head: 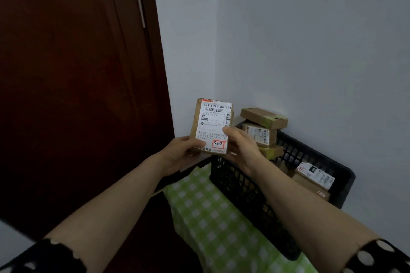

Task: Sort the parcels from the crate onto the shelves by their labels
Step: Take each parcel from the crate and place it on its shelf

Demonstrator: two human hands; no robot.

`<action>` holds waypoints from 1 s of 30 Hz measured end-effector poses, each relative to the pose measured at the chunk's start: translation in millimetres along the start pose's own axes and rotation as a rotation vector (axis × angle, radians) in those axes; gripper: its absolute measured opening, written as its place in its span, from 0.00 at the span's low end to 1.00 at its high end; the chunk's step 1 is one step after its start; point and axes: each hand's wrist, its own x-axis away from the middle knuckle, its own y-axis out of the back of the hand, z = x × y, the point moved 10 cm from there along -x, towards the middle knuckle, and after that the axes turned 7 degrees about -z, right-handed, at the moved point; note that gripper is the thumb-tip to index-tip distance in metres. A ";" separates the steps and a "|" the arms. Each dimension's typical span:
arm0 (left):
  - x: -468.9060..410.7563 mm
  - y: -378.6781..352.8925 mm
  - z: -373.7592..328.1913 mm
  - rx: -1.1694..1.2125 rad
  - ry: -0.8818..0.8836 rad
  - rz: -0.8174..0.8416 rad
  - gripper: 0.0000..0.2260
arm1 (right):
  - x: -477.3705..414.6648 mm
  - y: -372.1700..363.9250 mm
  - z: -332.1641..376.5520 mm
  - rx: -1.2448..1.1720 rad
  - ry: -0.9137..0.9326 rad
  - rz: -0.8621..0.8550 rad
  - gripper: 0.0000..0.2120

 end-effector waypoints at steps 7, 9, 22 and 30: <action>33.8 65.1 0.3 -0.025 -0.057 -0.194 0.11 | 6.4 -63.8 -25.6 0.059 -0.034 0.168 0.14; 50.6 88.7 1.3 -0.021 -0.078 -0.270 0.10 | 11.5 -88.8 -36.7 0.065 -0.057 0.252 0.14; 274.1 253.9 40.2 0.113 -0.135 -0.859 0.12 | 151.2 -302.2 -125.2 0.134 -0.237 0.846 0.25; 477.4 311.2 68.5 0.172 -0.186 -1.129 0.20 | 327.3 -412.7 -154.1 0.239 -0.241 1.125 0.09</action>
